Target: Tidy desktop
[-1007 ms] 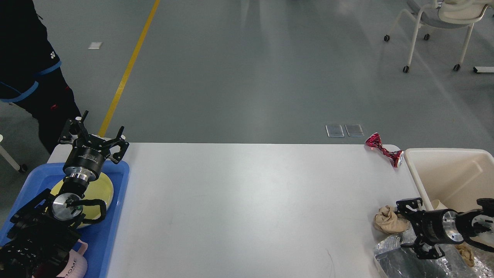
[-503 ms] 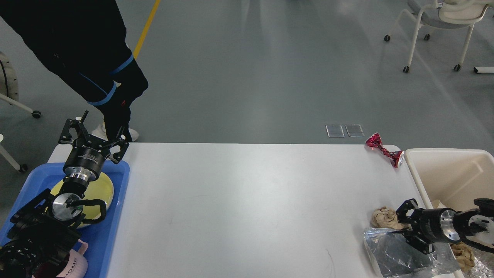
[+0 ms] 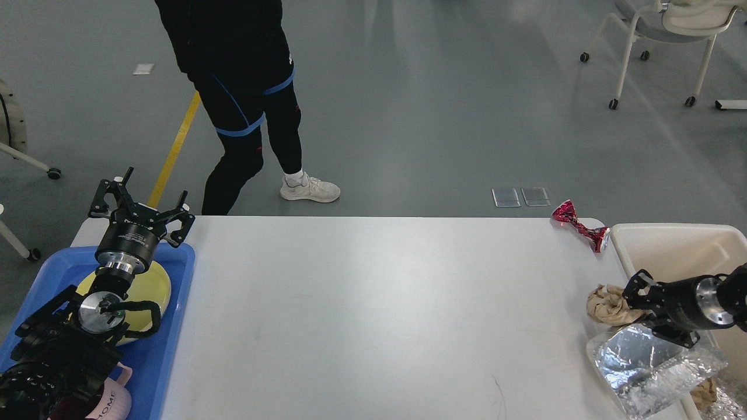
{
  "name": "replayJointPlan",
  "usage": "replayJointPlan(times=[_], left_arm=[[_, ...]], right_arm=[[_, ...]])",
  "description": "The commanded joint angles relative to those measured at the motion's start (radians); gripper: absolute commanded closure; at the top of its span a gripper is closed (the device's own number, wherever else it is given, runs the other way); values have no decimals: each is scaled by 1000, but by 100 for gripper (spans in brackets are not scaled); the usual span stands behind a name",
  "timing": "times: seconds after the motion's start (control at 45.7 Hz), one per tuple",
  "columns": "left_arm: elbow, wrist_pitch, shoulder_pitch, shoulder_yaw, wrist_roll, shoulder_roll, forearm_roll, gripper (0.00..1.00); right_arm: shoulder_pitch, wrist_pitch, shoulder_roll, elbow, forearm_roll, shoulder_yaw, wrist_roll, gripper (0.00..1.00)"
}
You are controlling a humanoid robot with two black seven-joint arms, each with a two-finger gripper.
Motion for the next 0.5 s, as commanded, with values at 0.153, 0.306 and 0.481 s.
replayJointPlan(times=[0.153,0.306,0.481], left_arm=[[0,0,0,2,0,0,0,2],[0,0,0,0,0,0,0,2],[0,1,0,0,0,0,0,2]], right_arm=[[671,287,-22,222,-91,-403,-9,100],[1027,393,62,426,-160,-558,-13,100],[1353,422,180,607,-164,-690,-12,100]])
